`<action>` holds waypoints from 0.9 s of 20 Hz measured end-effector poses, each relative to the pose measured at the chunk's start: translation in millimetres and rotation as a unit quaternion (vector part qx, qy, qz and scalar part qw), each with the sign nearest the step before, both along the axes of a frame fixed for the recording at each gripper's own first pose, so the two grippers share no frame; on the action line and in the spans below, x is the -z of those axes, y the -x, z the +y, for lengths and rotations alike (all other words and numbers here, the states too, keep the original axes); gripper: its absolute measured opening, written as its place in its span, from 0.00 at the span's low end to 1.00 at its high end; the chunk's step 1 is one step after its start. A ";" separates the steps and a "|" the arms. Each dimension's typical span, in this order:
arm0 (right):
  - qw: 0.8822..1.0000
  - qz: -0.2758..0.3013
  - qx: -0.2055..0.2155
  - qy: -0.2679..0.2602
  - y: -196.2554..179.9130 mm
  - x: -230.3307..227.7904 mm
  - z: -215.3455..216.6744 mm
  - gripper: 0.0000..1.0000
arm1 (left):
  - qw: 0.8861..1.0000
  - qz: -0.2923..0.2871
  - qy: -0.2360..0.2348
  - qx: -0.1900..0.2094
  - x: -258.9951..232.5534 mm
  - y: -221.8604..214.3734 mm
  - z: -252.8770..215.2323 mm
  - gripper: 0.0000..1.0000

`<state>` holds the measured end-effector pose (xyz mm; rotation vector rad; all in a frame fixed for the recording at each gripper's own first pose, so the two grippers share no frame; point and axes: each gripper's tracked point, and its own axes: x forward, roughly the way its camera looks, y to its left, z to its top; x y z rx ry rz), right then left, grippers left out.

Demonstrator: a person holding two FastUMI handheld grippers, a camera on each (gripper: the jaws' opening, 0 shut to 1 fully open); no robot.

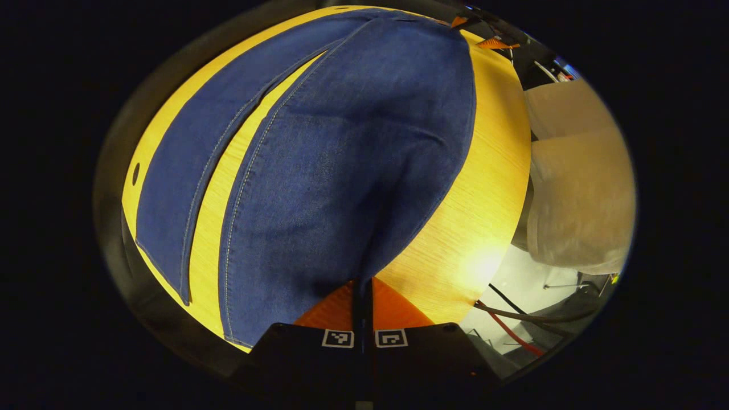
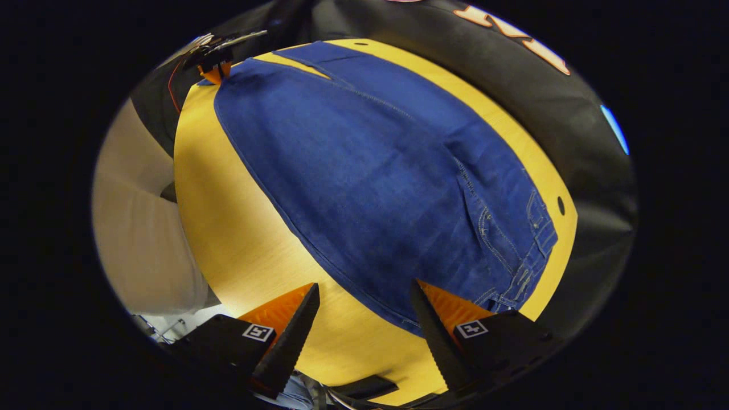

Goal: Grasp the waist and the cuffs of the jeans and fold them to make the two legs overlap; first hold the waist and fold one-third of the jeans toward the cuffs, then hold the cuffs and fold the remaining one-third in the same direction to finish folding.

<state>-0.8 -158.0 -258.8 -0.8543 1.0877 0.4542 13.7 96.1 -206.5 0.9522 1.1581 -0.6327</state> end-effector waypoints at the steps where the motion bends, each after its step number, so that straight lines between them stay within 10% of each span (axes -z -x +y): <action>1: 1.000 0.014 0.002 0.002 -1.3 4.0 -2.1 1.00 | 1.000 0.007 -0.004 0.001 0.5 -0.6 -0.3 0.00; 13: 0.996 0.091 0.017 0.022 -5.2 16.5 -9.1 0.93 | 1.000 0.018 -0.012 -0.006 1.1 -2.4 -0.7 0.00; 18: 0.995 0.092 0.003 0.042 -30.0 9.0 -11.1 0.38 | 1.000 0.007 -0.015 -0.006 0.2 -3.3 -1.0 0.00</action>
